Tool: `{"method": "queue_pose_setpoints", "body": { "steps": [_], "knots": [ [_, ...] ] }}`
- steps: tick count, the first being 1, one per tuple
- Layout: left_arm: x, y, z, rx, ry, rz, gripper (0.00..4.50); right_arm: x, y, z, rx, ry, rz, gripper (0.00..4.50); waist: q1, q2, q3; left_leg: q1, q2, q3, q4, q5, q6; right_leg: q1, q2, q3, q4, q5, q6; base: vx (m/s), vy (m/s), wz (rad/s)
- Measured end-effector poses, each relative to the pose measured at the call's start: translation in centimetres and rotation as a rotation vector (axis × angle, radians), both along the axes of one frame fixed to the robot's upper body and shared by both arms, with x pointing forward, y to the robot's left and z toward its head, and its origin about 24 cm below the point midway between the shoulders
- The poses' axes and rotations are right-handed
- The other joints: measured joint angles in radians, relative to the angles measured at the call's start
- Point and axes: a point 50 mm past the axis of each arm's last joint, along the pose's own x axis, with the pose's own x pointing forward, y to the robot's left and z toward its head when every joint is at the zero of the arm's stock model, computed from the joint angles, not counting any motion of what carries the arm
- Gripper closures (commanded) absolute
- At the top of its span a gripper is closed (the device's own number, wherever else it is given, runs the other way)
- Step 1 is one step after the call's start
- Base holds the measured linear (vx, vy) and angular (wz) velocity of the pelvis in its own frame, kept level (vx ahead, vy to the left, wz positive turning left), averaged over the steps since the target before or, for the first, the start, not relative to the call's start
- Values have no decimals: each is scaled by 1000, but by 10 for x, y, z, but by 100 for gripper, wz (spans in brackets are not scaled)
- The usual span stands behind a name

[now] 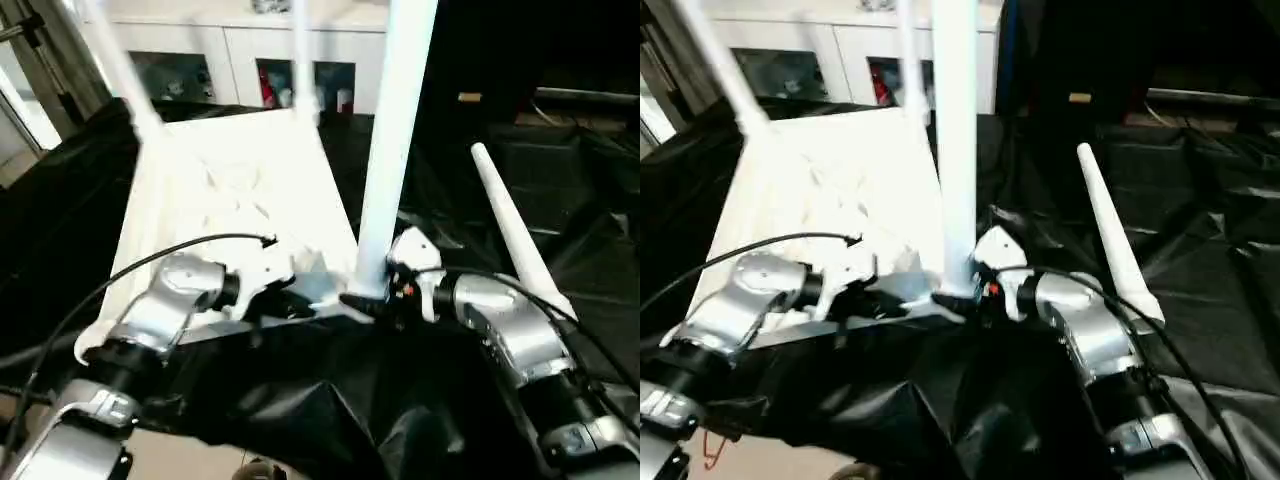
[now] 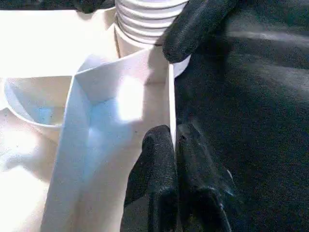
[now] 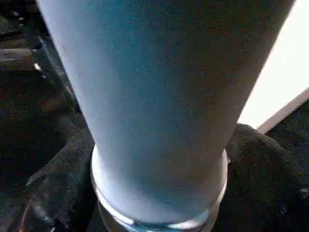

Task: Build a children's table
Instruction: Rotate leg to tighten

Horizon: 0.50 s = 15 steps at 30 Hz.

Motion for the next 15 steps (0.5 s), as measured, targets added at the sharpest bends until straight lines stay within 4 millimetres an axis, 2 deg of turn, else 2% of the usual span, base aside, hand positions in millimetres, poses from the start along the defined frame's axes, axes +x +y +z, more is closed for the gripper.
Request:
{"method": "queue_pose_setpoints", "body": {
  "steps": [1,4,6,10,15],
  "knots": [
    [-1,1,0,3,3,-6,450,-1,0,0,3,4,9,70,0,0,0,1,0,0,1,0,0,0,0,1,1,0,0,0,0,0],
    [-1,2,0,7,8,-12,450,-2,2,-1,4,8,23,70,0,-1,0,1,0,0,2,0,0,1,0,2,1,0,1,0,0,0],
    [-2,3,0,9,7,-14,450,-3,3,-1,5,10,28,99,-1,-1,0,1,0,0,2,0,0,1,0,2,1,0,2,0,0,0],
    [-2,5,0,15,6,-17,450,-4,6,-3,15,18,38,126,-2,-4,-2,1,0,0,2,0,0,1,0,2,2,1,1,0,0,0],
    [-1,5,-1,8,14,8,450,-4,15,-8,52,25,-14,160,-4,-8,-4,2,0,0,2,0,0,1,1,3,3,1,1,0,0,0]
  ]
}}
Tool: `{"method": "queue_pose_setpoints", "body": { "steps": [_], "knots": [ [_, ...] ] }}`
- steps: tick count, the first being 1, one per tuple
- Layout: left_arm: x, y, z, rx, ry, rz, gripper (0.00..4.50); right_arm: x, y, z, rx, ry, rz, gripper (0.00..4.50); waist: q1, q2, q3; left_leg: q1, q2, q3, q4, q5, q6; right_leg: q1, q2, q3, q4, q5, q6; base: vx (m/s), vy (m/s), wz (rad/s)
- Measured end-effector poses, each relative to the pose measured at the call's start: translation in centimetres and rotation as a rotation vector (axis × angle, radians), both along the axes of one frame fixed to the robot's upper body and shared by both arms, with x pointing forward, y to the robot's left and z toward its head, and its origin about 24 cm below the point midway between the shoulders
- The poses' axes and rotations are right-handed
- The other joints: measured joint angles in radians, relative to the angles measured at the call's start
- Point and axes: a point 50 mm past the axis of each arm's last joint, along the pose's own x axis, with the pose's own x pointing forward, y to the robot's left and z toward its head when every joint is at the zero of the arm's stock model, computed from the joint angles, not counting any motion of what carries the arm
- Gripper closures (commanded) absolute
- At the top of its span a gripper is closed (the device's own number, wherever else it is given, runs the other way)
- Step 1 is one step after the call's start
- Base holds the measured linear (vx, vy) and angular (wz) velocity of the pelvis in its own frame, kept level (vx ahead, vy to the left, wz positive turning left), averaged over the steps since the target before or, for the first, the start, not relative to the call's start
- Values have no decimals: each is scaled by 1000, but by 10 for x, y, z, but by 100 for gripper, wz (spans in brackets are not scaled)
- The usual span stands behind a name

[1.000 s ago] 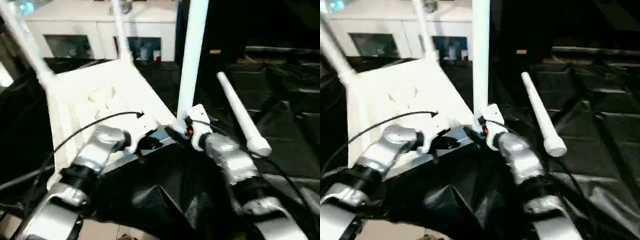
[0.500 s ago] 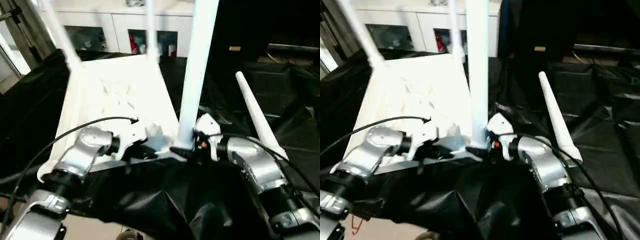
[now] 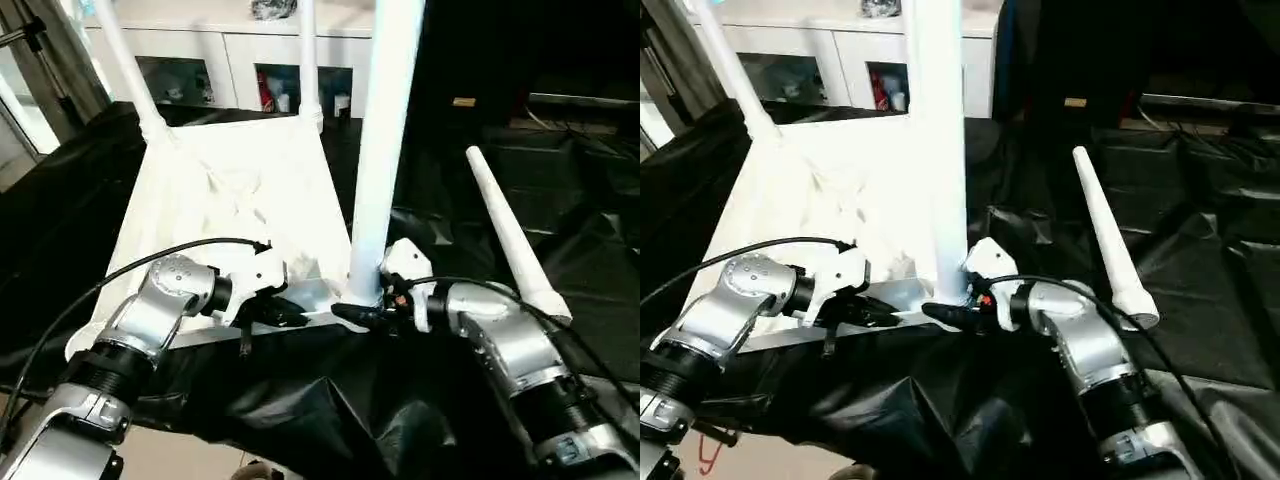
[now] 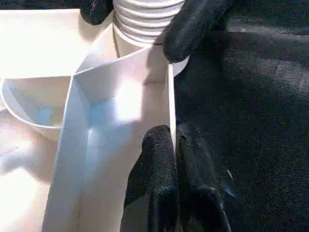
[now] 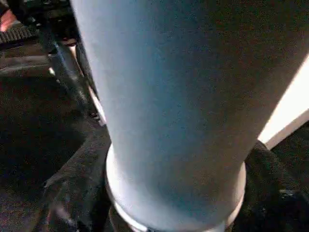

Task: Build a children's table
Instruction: Rotate leg to tighten

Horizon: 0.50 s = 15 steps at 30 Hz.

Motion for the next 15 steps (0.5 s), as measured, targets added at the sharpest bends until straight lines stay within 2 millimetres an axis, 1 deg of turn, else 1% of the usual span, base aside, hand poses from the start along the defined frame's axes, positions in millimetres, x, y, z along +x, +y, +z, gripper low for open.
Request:
{"method": "queue_pose_setpoints", "body": {
  "steps": [1,3,5,7,10,12,13,14,15],
  "knots": [
    [2,2,0,-2,1,32,450,3,2,-2,15,1,-55,165,-5,-2,-1,1,0,0,1,0,0,0,0,0,2,0,0,0,0,0],
    [8,-1,-1,-9,0,98,450,10,8,-5,37,1,-158,168,-13,-3,-1,3,0,0,2,0,-1,0,0,1,4,-3,5,0,0,0],
    [18,-13,-2,-9,-10,188,450,22,13,-7,48,3,-337,170,-27,-4,0,4,-1,0,3,1,-1,1,0,3,4,-3,5,0,0,0],
    [24,-25,-3,-16,-16,238,450,28,13,-8,41,5,-451,171,-35,-5,0,7,-3,0,3,1,-1,3,0,5,3,-3,5,0,0,0],
    [29,-40,-6,-35,-9,307,450,37,15,-9,25,1,-572,171,-46,-5,0,10,-3,0,3,1,-1,5,0,5,3,-3,6,0,0,0],
    [33,-46,-6,-35,-11,331,450,41,16,-8,19,-6,-616,171,-49,-5,0,10,-3,0,3,1,-1,5,0,5,3,-3,6,0,0,0],
    [33,-47,-6,-34,-14,333,450,42,16,-9,21,-8,-623,136,-49,-5,0,10,-3,-1,2,1,-1,5,0,5,3,-3,6,0,0,0],
    [33,-47,-6,-32,-15,333,450,42,16,-9,22,-8,-624,136,-49,-5,0,10,-3,-1,2,1,-1,5,0,5,3,-3,6,0,0,0],
    [33,-47,-6,-31,-17,332,450,42,16,-9,25,-9,-624,115,-49,-5,0,10,-3,-1,2,1,-1,5,0,5,3,-3,6,0,0,0]
  ]
}}
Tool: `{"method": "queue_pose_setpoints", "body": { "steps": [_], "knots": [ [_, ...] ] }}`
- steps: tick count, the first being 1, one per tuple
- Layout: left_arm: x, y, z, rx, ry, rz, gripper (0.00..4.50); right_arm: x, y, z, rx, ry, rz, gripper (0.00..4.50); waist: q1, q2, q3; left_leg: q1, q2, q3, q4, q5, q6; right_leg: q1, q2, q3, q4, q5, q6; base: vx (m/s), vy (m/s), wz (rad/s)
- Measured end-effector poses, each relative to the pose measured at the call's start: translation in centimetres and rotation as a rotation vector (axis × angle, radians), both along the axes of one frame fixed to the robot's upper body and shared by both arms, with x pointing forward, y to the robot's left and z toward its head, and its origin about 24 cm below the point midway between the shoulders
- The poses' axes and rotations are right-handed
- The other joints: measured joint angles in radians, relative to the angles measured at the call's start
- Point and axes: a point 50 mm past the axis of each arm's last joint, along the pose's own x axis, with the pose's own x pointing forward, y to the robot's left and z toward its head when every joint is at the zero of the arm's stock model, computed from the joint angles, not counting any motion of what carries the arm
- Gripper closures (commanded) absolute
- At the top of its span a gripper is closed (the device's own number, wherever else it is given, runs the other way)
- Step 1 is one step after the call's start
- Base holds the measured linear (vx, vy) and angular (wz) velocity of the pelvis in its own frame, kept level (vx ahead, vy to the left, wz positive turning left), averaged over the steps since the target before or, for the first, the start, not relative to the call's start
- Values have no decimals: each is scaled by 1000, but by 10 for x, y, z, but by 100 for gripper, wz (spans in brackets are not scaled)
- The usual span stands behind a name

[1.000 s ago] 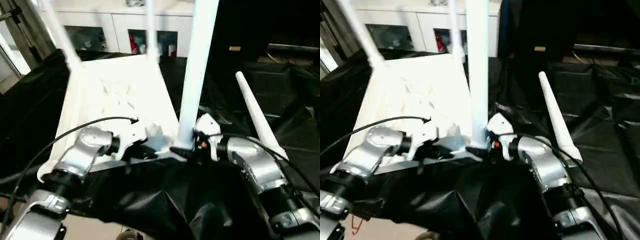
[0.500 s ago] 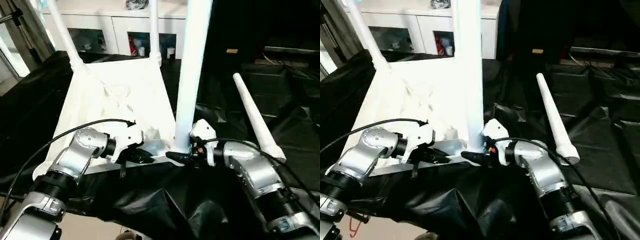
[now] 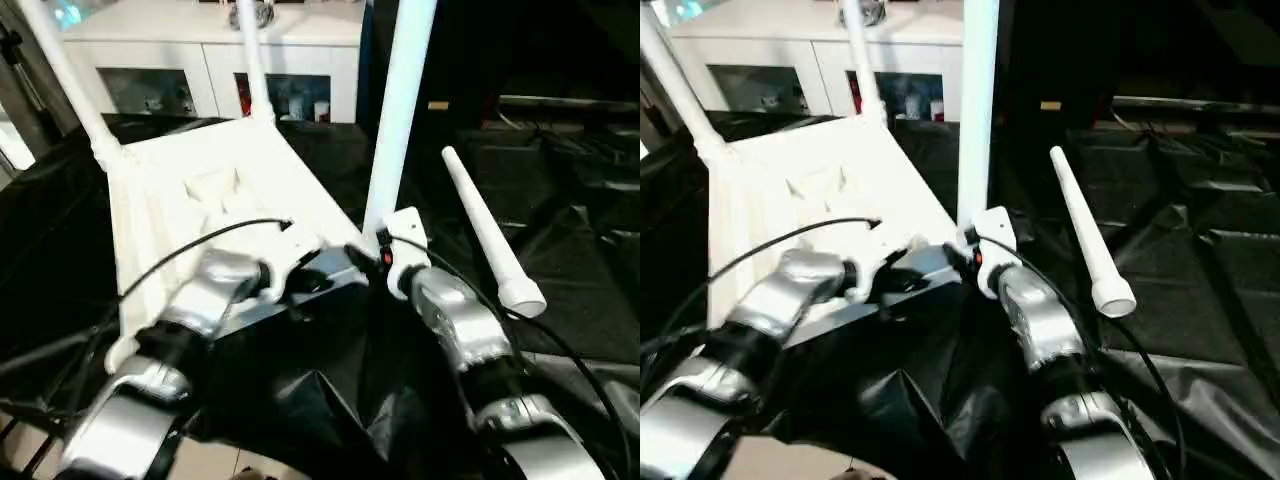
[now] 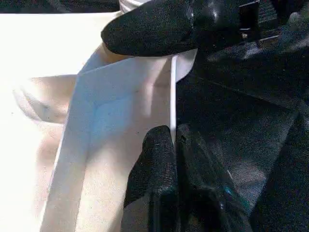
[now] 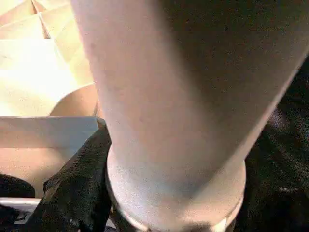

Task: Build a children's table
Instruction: Rotate leg to tighten

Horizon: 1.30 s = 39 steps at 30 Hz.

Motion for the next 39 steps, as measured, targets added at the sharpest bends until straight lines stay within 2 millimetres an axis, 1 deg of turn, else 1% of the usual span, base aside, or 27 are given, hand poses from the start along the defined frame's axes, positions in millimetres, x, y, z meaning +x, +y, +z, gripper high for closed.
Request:
{"method": "queue_pose_setpoints", "body": {
  "steps": [1,2,4,9,16,19,22,25,30,37,39],
  "knots": [
    [0,0,0,0,-1,-2,450,0,0,0,4,0,3,99,0,0,0,0,0,0,0,0,0,0,0,0,0,0,0,0,0,0],
    [0,1,0,1,-2,-2,450,0,1,0,8,-1,11,99,0,0,0,0,0,0,0,0,0,0,0,0,0,0,0,0,0,0],
    [0,2,0,4,-6,-7,450,0,2,1,13,-1,24,80,-1,0,0,0,0,0,0,0,0,0,0,0,0,0,0,0,0,0],
    [-2,11,1,10,-16,-47,450,-3,-1,2,-1,-5,130,80,-4,0,0,0,0,0,0,0,0,-1,0,0,0,0,0,0,0,0],
    [-15,32,3,3,-4,-166,450,-19,-18,8,-50,-2,449,80,7,0,0,-3,0,0,-2,-1,1,-2,0,1,1,1,-2,0,0,0],
    [-25,38,3,-2,18,-249,450,-28,-22,11,-54,7,583,80,19,0,0,-4,1,0,-2,-3,2,-2,0,1,1,-1,-3,0,0,0],
    [-29,44,5,14,21,-290,450,-33,-22,13,-45,17,652,80,28,0,0,-5,0,1,-2,-4,2,-3,0,1,1,-2,-3,0,0,0],
    [-36,48,5,21,35,-325,450,-37,-24,14,-41,26,697,80,29,0,0,-5,0,1,-2,-3,2,-2,0,3,1,-2,-3,0,0,0],
    [-44,50,4,22,46,-341,450,-44,-23,12,-33,43,743,80,28,0,0,-3,0,2,-2,-3,2,-1,0,4,2,-2,-2,0,0,0],
    [-62,59,6,28,63,-330,450,-56,-16,12,-21,44,810,80,20,-2,0,-3,0,2,-2,-3,2,-2,1,4,2,-3,0,0,0,0],
    [-64,60,6,27,68,-326,450,-57,-15,12,-18,48,817,80,19,-2,0,-3,0,2,-2,-3,2,-2,1,4,2,-3,0,0,0,0]
  ]
}}
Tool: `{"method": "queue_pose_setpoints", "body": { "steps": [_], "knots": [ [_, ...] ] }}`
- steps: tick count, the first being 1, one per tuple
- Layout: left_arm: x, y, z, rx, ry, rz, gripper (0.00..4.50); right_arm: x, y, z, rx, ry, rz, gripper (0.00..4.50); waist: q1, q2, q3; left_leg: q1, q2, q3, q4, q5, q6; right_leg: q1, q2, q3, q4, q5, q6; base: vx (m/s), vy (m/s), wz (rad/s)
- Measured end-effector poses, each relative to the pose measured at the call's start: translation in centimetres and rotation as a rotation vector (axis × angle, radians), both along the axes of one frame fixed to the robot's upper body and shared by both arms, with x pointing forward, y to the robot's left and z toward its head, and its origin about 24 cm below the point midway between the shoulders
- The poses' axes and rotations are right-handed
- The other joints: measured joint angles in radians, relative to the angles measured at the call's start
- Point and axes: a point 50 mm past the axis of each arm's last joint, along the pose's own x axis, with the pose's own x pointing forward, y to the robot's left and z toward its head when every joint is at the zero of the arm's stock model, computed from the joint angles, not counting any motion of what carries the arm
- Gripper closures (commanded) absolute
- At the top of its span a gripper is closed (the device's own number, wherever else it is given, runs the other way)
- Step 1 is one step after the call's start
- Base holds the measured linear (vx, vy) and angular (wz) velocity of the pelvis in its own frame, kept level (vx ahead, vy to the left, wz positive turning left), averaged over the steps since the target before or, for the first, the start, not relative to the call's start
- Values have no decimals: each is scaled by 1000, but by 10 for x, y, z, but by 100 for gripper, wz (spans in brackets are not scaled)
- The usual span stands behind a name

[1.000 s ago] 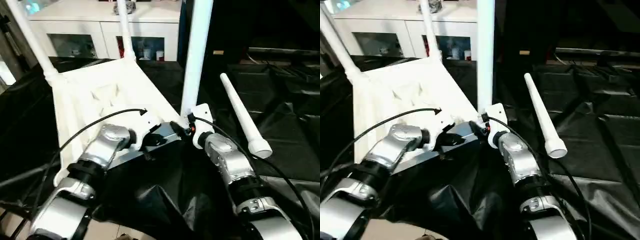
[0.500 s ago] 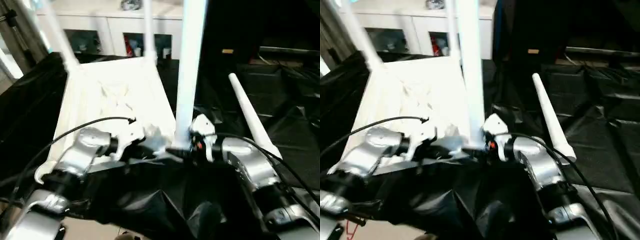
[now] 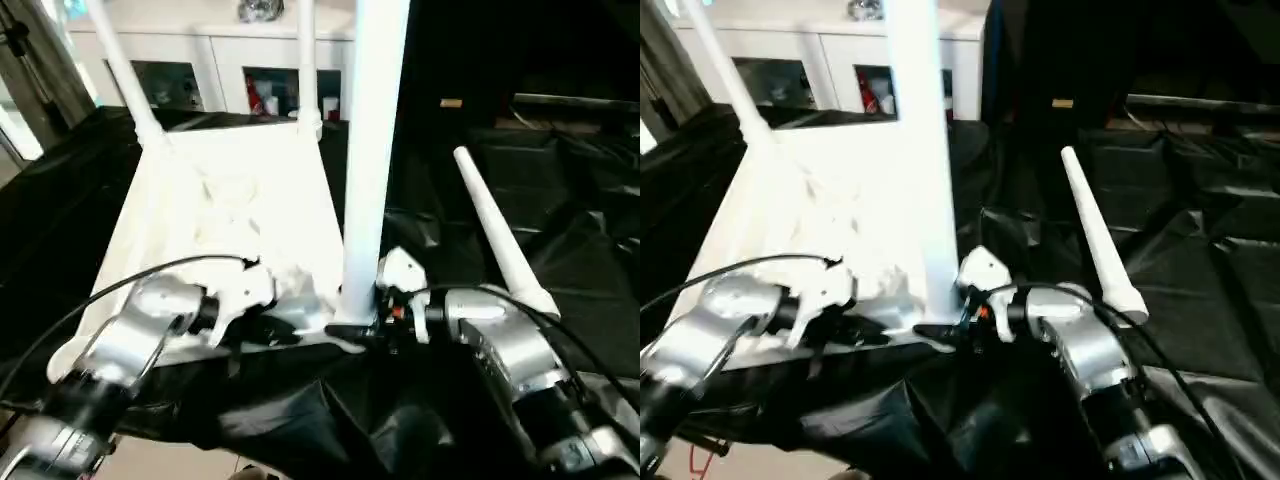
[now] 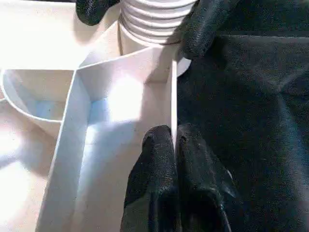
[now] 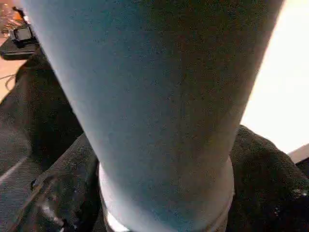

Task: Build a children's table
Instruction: Rotate leg to tighten

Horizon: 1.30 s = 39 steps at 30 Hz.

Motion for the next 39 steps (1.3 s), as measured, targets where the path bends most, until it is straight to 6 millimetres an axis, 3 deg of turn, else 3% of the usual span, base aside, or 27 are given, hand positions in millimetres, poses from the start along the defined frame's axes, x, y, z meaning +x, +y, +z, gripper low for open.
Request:
{"method": "queue_pose_setpoints", "body": {
  "steps": [8,14,18,22,26,28,33,39],
  "knots": [
    [0,0,-1,6,11,22,450,0,3,-3,6,12,-1,138,-5,-4,-1,2,0,0,0,0,0,0,0,1,1,-2,4,0,0,0],
    [1,2,-2,20,7,62,450,5,13,-13,55,5,-52,166,-28,-7,-3,7,0,0,0,0,0,2,1,1,1,-2,3,0,0,0],
    [13,-2,-4,27,-15,185,450,21,21,-21,93,-13,-286,172,-47,-9,-4,10,0,-3,1,0,0,3,1,-2,0,-2,4,0,0,0],
    [26,-19,-8,3,-37,294,450,36,30,-25,100,-15,-542,173,-61,-8,-3,11,-1,-5,1,0,0,5,1,-4,-8,-2,4,0,0,0],
    [34,-30,-10,1,-54,360,450,46,42,-24,78,-36,-710,173,-77,-5,-1,8,0,-15,1,0,0,10,-1,-21,-28,-2,4,0,0,0],
    [36,-30,-10,4,-51,366,450,46,45,-24,79,-43,-726,117,-80,1,2,10,0,-23,0,0,0,17,-1,-31,-40,-2,4,0,0,0],
    [35,-29,-11,-2,-56,342,450,43,42,-23,79,-40,-682,69,-78,2,4,10,-1,-24,0,0,1,21,-2,-33,-49,-2,4,0,0,0],
    [32,-24,-9,-8,-52,266,450,37,28,-18,41,-70,-505,69,-67,1,4,8,-4,-23,-1,0,1,20,-2,-26,-49,-2,4,0,0,0]
  ]
}}
